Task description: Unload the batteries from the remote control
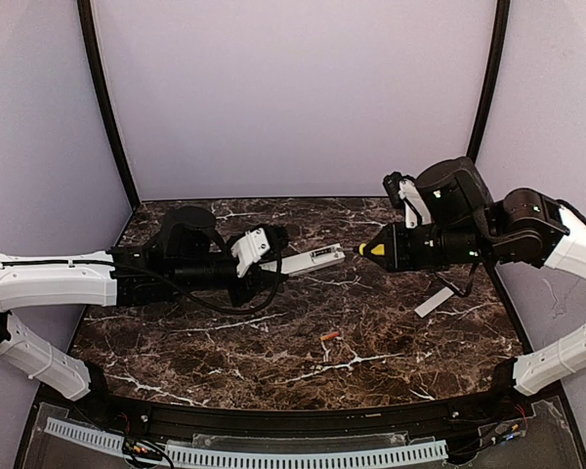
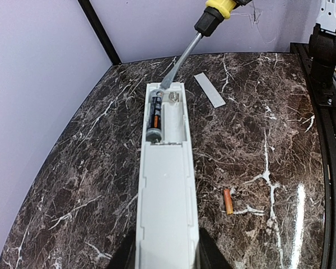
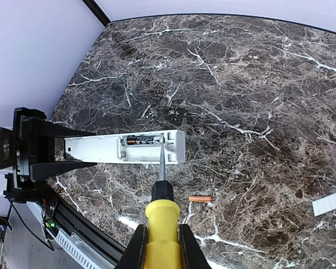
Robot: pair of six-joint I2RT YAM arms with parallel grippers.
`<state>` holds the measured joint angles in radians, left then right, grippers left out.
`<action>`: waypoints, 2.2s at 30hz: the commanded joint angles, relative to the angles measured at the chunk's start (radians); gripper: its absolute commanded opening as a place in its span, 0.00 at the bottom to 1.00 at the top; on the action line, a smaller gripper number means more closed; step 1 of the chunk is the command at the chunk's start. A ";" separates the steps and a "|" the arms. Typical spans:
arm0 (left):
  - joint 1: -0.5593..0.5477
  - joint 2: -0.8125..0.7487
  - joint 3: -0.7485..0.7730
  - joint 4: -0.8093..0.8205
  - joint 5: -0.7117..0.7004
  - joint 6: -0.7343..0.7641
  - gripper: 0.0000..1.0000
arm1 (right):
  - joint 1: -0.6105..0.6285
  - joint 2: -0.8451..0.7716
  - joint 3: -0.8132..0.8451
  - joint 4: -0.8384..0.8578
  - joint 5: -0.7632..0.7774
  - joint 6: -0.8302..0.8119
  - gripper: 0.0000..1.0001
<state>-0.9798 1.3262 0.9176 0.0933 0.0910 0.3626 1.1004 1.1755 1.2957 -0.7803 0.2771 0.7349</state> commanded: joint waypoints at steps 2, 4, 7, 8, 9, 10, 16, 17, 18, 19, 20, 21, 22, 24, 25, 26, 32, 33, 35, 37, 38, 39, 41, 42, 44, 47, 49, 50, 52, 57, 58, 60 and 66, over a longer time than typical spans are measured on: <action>0.000 -0.004 0.036 -0.019 0.017 0.003 0.00 | -0.006 -0.027 0.005 -0.004 0.024 0.013 0.00; -0.001 -0.004 0.036 -0.022 0.019 0.004 0.00 | -0.005 -0.027 0.002 -0.002 0.026 0.013 0.00; 0.000 -0.007 0.035 -0.024 0.024 0.004 0.00 | -0.005 -0.020 0.006 0.001 0.026 0.007 0.00; 0.000 -0.009 0.035 -0.023 0.027 0.005 0.00 | -0.005 -0.016 0.007 0.002 0.025 0.007 0.00; -0.001 -0.010 0.034 -0.024 0.027 0.005 0.00 | -0.005 -0.013 0.006 0.003 0.024 0.006 0.00; -0.003 -0.011 0.035 -0.024 0.028 0.005 0.00 | -0.005 -0.009 0.005 0.005 0.020 0.004 0.00; -0.003 -0.017 0.033 -0.026 0.028 0.005 0.00 | -0.005 0.019 0.002 0.014 -0.001 0.000 0.00; -0.002 -0.018 0.033 -0.026 0.028 0.005 0.00 | -0.005 0.021 0.000 0.014 -0.002 0.001 0.00; -0.002 -0.019 0.032 -0.026 0.027 0.006 0.00 | -0.005 0.022 -0.001 0.015 -0.003 0.002 0.00; -0.003 -0.021 0.031 -0.025 0.027 0.006 0.00 | -0.006 0.022 -0.002 0.017 -0.004 0.003 0.00; -0.003 -0.022 0.031 -0.025 0.027 0.006 0.00 | -0.005 0.023 -0.005 0.019 -0.005 0.003 0.00; -0.002 -0.023 0.029 -0.024 0.027 0.007 0.00 | -0.005 0.024 -0.007 0.023 -0.007 0.003 0.00; -0.002 -0.025 0.029 -0.024 0.026 0.007 0.00 | -0.005 0.023 -0.009 0.025 -0.010 0.003 0.00; -0.002 -0.026 0.027 -0.023 0.028 0.007 0.00 | -0.005 0.025 -0.012 0.029 -0.014 0.003 0.00; -0.002 -0.027 0.027 -0.023 0.030 0.008 0.00 | -0.005 0.026 -0.014 0.031 -0.016 0.003 0.00; -0.003 -0.029 0.027 -0.023 0.030 0.008 0.01 | -0.006 0.027 -0.015 0.033 -0.019 0.003 0.00; -0.003 -0.034 0.021 -0.022 0.030 0.011 0.00 | -0.005 0.013 -0.037 0.077 -0.062 0.011 0.00; -0.003 -0.034 0.021 -0.023 0.031 0.012 0.00 | -0.006 0.009 -0.045 0.093 -0.073 0.014 0.00; -0.003 -0.035 0.021 -0.024 0.032 0.014 0.00 | -0.005 0.000 -0.058 0.122 -0.093 0.018 0.00; -0.003 -0.038 0.019 -0.025 0.030 0.017 0.00 | -0.005 -0.007 -0.068 0.143 -0.107 0.025 0.00; -0.003 -0.039 0.018 -0.024 0.028 0.018 0.00 | -0.006 -0.008 -0.072 0.148 -0.113 0.028 0.00; -0.004 -0.042 0.017 -0.025 0.028 0.019 0.00 | -0.005 -0.009 -0.075 0.152 -0.118 0.031 0.00; -0.003 -0.044 0.017 -0.026 0.026 0.019 0.00 | -0.005 -0.011 -0.079 0.155 -0.125 0.035 0.00; -0.003 -0.044 0.017 -0.026 0.026 0.019 0.00 | -0.005 -0.011 -0.082 0.157 -0.128 0.035 0.00; -0.002 -0.044 0.015 -0.028 0.025 0.020 0.00 | -0.005 -0.013 -0.084 0.161 -0.133 0.041 0.00; -0.003 -0.045 0.014 -0.030 0.022 0.021 0.00 | -0.006 -0.016 -0.089 0.171 -0.142 0.045 0.00; -0.004 -0.044 0.015 -0.030 0.020 0.022 0.00 | -0.005 -0.016 -0.091 0.172 -0.142 0.046 0.00; -0.004 -0.044 0.015 -0.030 0.018 0.022 0.00 | -0.005 -0.016 -0.091 0.172 -0.143 0.047 0.00; -0.005 -0.043 0.015 -0.030 0.013 0.022 0.00 | -0.005 -0.016 -0.092 0.172 -0.144 0.047 0.00; -0.004 -0.036 0.016 -0.032 -0.012 0.024 0.00 | -0.005 -0.028 -0.098 0.180 -0.145 0.050 0.00; -0.005 -0.033 0.017 -0.032 -0.015 0.025 0.00 | -0.006 -0.030 -0.098 0.183 -0.145 0.052 0.00; -0.004 -0.030 0.019 -0.034 -0.023 0.025 0.00 | -0.005 -0.033 -0.097 0.184 -0.145 0.052 0.00; -0.004 -0.027 0.020 -0.032 -0.042 0.026 0.01 | -0.005 -0.036 -0.094 0.170 -0.138 0.058 0.00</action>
<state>-0.9798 1.3136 0.9176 0.0273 0.0566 0.3813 1.0901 1.1538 1.2037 -0.6724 0.1822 0.7837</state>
